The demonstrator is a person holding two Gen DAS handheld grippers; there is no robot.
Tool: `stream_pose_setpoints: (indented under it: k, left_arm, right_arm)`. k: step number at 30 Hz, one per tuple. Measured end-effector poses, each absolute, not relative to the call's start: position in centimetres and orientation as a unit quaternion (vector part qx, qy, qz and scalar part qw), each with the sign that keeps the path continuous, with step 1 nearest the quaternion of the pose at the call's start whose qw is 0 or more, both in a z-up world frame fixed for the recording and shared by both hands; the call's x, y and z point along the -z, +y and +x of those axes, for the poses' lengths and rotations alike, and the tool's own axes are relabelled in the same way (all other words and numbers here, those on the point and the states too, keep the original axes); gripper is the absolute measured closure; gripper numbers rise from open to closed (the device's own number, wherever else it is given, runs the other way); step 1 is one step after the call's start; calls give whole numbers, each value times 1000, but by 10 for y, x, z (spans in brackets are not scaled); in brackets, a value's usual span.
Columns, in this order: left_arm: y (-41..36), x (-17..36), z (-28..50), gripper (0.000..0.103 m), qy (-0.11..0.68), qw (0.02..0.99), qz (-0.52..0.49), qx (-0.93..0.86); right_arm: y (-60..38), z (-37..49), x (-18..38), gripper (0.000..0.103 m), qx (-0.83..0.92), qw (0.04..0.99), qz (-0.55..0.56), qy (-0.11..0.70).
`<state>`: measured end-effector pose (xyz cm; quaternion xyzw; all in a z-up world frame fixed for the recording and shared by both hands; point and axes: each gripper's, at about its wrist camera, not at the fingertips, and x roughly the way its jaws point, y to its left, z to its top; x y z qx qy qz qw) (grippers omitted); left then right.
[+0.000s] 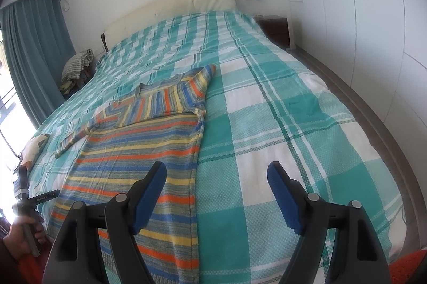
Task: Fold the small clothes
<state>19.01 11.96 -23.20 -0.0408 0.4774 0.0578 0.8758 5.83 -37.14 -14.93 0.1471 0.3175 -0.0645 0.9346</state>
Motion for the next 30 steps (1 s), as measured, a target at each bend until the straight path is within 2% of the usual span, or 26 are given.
stream_pose_setpoints:
  k: [11, 16, 22, 27, 30]
  left_arm:
    - [121, 229, 189, 0, 483, 872, -49, -55]
    - [137, 206, 194, 1, 478, 867, -137, -7]
    - [190, 176, 269, 1, 444, 858, -258, -1]
    - [237, 199, 343, 2, 472, 816, -331, -52]
    - [234, 217, 370, 12, 493, 800, -339, -48]
  right_arm:
    - [-372, 58, 149, 25, 65, 935, 147, 317]
    - [-373, 58, 148, 25, 66, 935, 148, 315]
    - [-377, 61, 153, 25, 63, 930, 160, 324]
    - [-382, 63, 160, 25, 69, 924, 172, 335]
    - [-383, 66, 166, 25, 74, 919, 172, 347]
